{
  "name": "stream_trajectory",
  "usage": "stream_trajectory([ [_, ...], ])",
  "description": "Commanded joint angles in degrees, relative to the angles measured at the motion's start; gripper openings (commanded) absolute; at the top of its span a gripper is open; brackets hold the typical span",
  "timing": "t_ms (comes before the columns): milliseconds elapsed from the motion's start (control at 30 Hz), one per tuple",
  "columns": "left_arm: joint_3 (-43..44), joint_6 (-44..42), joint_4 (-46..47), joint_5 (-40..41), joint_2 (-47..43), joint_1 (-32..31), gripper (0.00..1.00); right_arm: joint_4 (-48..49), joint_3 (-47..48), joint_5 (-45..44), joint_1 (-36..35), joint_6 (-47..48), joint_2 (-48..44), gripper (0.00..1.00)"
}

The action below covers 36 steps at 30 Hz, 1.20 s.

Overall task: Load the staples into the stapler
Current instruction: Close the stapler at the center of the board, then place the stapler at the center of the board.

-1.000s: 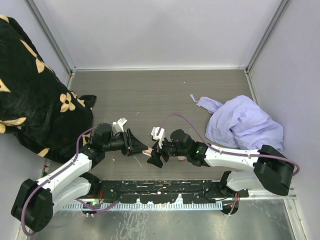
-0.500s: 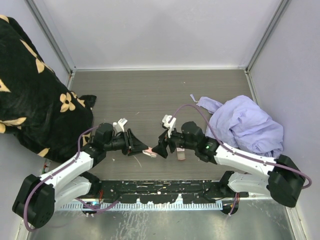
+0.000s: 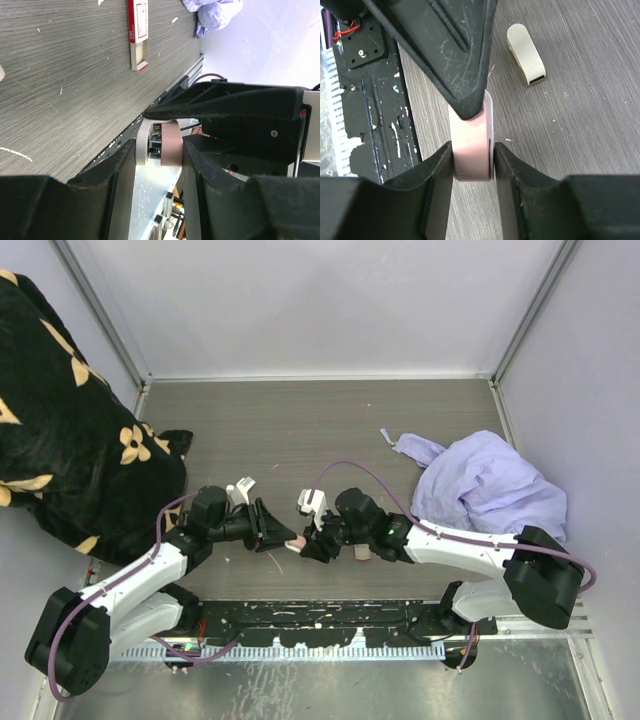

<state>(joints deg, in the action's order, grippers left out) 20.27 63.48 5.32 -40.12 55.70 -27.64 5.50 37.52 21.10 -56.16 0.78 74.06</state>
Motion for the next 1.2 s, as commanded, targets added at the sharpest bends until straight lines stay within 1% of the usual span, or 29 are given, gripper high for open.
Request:
stream_trajectory([
  [0, 0.2, -1.21, 1.7, -1.27, -0.79, -0.06, 0.0, 1.36, 3.33, 0.35, -0.41, 1.73, 0.8, 0.32],
  [33, 0.2, -1.24, 1.88, -1.39, -0.84, -0.05, 0.0, 0.84, 3.69, 0.34, -0.4, 1.98, 1.2, 0.23],
  [67, 0.21, -1.32, 2.04, -1.72, -0.9, -0.05, 0.06, 0.31, 4.13, 0.34, -0.44, 2.15, 1.56, 0.15],
  [100, 0.18, -1.41, 1.98, -1.76, -1.08, -0.05, 0.12, -0.07, 4.42, 0.27, -0.51, 2.34, 1.75, 0.09],
  [133, 0.03, -1.43, 1.95, -1.65, -1.37, -0.05, 0.18, -0.18, 4.53, 0.19, -0.45, 2.4, 1.78, 0.05],
  [167, 0.03, -1.53, 1.74, -1.16, -1.93, -0.05, 0.26, -0.15, 4.44, 0.13, -0.51, 2.41, 1.64, 0.01],
  [233, 0.5, -2.7, -1.05, 0.65, -3.47, 0.22, 0.49, -0.14, 4.1, -0.28, -0.44, 2.6, 1.25, 0.01],
  [267, 0.9, -3.71, -3.28, 1.89, -4.44, 0.47, 0.63, -0.2, 3.94, -0.56, -0.47, 2.74, 1.08, 0.01],
  [300, 1.42, -4.85, -5.57, 3.35, -5.47, 1.23, 0.71, -0.35, 3.79, -0.84, -0.48, 2.86, 0.89, 0.01],
  [333, 1.97, -6.08, -8.45, 4.84, -6.72, 1.68, 0.77, -0.44, 3.6, -1.07, -0.51, 3.06, 0.91, 0.01],
  [400, 3.02, -8.53, -14.19, 8.37, -9.18, 4.58, 0.83, -0.46, 3.38, -1.4, -0.45, 3.46, 1.17, 0.01],
  [467, 3.76, -11.28, -18.66, 10.72, -11.57, 7.82, 0.86, -0.54, 3.42, -1.5, -0.5, 3.84, 2.06, 0.01],
  [600, 4.87, -15.66, -24.98, 14.44, -13.62, 14.59, 0.87, -0.42, 4.25, -1.59, -0.48, 4.81, 5.01, 0.01],
  [667, 5.58, -18.2, -27.54, 17.93, -14.43, 17.2, 0.87, -0.91, 5.43, -1.79, -0.71, 5.5, 7.27, 0.01],
  [700, 6.03, -19.67, -28.62, 21.03, -14.99, 17.46, 0.87, -1.19, 6.26, -1.97, -0.9, 5.92, 8.97, 0.01],
  [767, 6.83, -22.15, -29.08, 26.63, -16.22, 17.44, 0.9, -1.35, 7.71, -2.4, -1.39, 6.75, 11.55, 0.01],
  [833, 7.7, -24.01, -29.3, 31.57, -17.13, 17.47, 0.91, -1.65, 9.61, -2.55, -1.91, 7.77, 14.13, 0.01],
  [900, 8.16, -25.33, -29.38, 34.52, -18.09, 17.44, 0.91, -2.56, 11.86, -2.77, -2.45, 8.98, 16.75, 0.01],
  [1000, 7.46, -27.4, -28.45, 36.89, -20.0, 17.44, 0.91, -4.75, 15.91, -2.38, -3.17, 11.21, 21.13, 0.01],
  [1167, 6.66, -30.75, -28.98, 37.91, -21.2, 17.42, 0.91, -8.51, 23.2, -0.75, -4.44, 15.16, 27.62, 0.01],
])
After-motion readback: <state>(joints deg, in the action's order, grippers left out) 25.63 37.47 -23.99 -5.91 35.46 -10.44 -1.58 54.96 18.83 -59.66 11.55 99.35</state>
